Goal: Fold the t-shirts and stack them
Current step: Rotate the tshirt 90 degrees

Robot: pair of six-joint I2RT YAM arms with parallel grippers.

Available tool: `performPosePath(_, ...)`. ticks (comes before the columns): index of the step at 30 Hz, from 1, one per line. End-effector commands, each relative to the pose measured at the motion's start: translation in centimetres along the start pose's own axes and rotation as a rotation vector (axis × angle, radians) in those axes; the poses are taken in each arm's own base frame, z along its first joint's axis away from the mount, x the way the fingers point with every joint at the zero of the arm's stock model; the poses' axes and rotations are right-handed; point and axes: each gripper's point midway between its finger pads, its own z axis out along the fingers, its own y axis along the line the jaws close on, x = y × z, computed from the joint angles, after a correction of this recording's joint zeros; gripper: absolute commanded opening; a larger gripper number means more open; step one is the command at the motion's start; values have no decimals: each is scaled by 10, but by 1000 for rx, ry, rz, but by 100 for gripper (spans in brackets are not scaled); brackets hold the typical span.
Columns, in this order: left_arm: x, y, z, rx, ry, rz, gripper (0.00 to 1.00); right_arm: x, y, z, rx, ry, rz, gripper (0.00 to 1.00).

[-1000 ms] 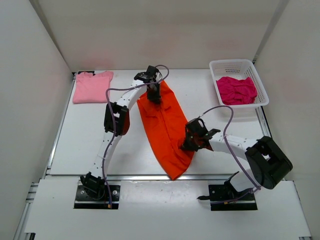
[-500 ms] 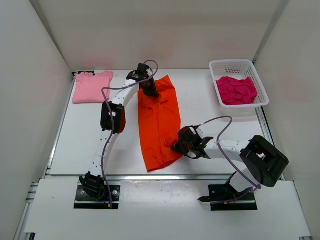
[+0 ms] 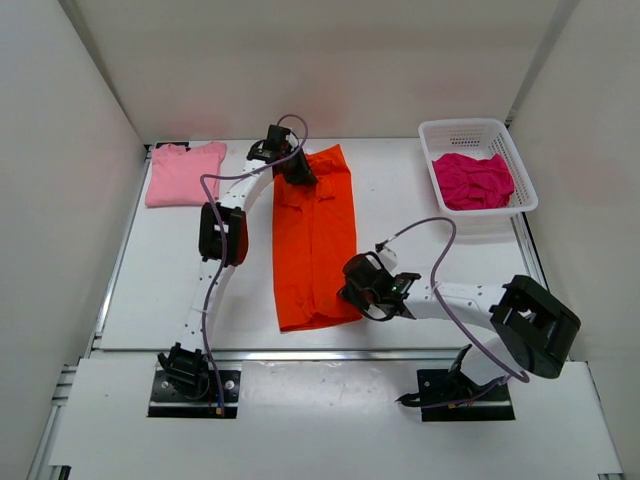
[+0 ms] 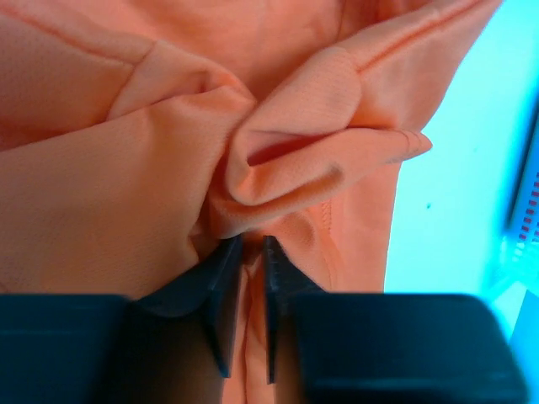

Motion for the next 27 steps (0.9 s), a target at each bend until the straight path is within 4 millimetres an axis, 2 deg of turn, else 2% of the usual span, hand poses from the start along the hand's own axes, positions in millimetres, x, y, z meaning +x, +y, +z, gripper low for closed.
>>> performPosePath(1, -23, -47, -26, 107, -58, 50, 31, -30, 53, -26, -139, -151, -112, 0)
performPosePath(2, -22, -51, -27, 107, -64, 59, 32, -33, 53, -28, -134, -176, -168, 0)
performPosePath(3, -28, -63, -37, 122, -83, 75, 35, -37, 59, -32, -150, -200, -214, 0)
performPosePath(4, -23, -78, -43, 143, -80, 94, 37, -39, 64, -35, -160, -212, -231, 0)
performPosePath(6, -26, -91, -56, 150, -92, 101, 41, -46, 67, -38, -179, -215, -303, 0)
performPosePath(8, -24, -99, -65, 144, -91, 107, 48, -52, 62, -40, -188, -228, -350, 0)
performPosePath(10, -21, -102, -82, 112, -81, 113, 49, -62, 47, -42, -168, -236, -359, 0)
performPosePath(11, -22, -96, -86, 78, -85, 120, 50, -66, 40, -43, -170, -225, -373, 1)
performPosePath(12, -14, -87, -89, 33, -58, 126, 50, -68, 41, -46, -181, -221, -374, 3)
performPosePath(13, -9, -79, -95, -13, -42, 125, 51, -76, 33, -50, -162, -239, -396, 5)
performPosePath(14, -8, -80, -105, -28, -43, 155, 52, -78, 29, -55, -172, -229, -388, 7)
performPosePath(15, 1, -68, -107, -81, -20, 163, 53, -86, 25, -56, -159, -244, -399, 8)
performPosePath(17, 16, -59, -122, -148, -14, 196, 53, -92, 16, -67, -159, -261, -417, 10)
performPosePath(18, 4, -61, -143, -167, -66, 206, 55, -95, 14, -70, -172, -249, -416, 11)
performPosePath(19, 18, -51, -142, -189, -48, 208, 55, -95, 9, -69, -178, -229, -423, 16)
performPosePath(20, 21, -44, -155, -193, -61, 201, 55, -94, 1, -67, -191, -188, -409, 19)
performPosePath(21, 15, -49, -180, -185, -103, 193, 55, -97, -1, -68, -207, -166, -391, 24)
performPosePath(22, 36, -30, -177, -217, -72, 184, 55, -94, -10, -66, -196, -152, -396, 26)
performPosePath(23, 47, -19, -192, -230, -76, 172, 55, -91, -16, -66, -186, -154, -410, 27)
performPosePath(24, 48, -28, -216, -219, -124, 187, 55, -91, -25, -65, -148, -174, -417, 27)
performPosePath(25, 76, -9, -214, -247, -80, 170, 56, -91, -27, -65, -138, -190, -422, 28)
performPosePath(26, 98, 1, -224, -251, -69, 165, 56, -85, -29, -63, -137, -176, -438, 30)
performPosePath(27, 131, 13, -233, -257, -33, 157, 56, -80, -32, -60, -138, -154, -433, 32)
